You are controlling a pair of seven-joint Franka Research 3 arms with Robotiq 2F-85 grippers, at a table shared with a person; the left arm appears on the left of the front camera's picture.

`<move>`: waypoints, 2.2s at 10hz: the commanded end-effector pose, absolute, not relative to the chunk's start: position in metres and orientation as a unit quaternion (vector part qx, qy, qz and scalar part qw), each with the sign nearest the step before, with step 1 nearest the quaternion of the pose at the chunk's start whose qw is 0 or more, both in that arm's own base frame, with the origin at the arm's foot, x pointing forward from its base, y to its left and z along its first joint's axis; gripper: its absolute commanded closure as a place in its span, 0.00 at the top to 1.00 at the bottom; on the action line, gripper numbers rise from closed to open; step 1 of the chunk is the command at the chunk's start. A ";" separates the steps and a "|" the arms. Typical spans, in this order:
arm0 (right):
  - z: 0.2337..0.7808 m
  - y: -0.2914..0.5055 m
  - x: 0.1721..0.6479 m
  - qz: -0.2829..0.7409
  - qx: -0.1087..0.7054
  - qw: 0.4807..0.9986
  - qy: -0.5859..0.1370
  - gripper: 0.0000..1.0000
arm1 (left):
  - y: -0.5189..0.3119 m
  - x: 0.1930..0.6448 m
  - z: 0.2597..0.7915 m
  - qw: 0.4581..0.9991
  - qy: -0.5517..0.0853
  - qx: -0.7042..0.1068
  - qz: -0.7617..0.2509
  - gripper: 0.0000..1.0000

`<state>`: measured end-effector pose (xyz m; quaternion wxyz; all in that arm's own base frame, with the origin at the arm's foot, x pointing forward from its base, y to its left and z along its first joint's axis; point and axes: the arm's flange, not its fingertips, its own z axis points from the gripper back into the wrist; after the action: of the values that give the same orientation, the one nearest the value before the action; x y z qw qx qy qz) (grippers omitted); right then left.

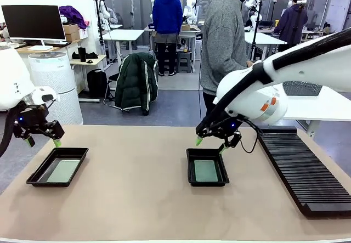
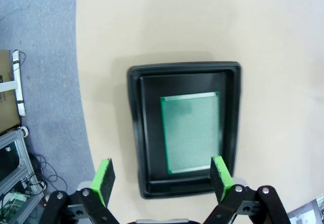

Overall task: Inspect and transfer BCBs to ESD trays.
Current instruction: Pick up the ESD tray and place it on the left side of the table.

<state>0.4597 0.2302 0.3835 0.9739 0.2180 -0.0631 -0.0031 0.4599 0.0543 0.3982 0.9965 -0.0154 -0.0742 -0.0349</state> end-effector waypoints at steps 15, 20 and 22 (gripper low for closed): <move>0.409 0.031 0.456 0.014 0.331 0.943 -0.021 1.00 | -0.276 0.421 0.487 0.997 -0.077 -0.010 -0.008 1.00; 0.394 0.002 0.456 0.032 0.363 0.931 -0.019 1.00 | -0.348 0.421 0.469 0.997 -0.070 0.008 -0.001 1.00; 0.402 0.015 0.452 0.022 0.329 0.944 -0.018 1.00 | -0.368 0.419 0.463 0.998 -0.066 0.007 -0.003 1.00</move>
<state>0.4520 0.0104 0.3987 0.9412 0.3363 -0.0176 0.0250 0.4153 -0.3569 0.4622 0.9974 -0.0051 -0.0708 -0.0091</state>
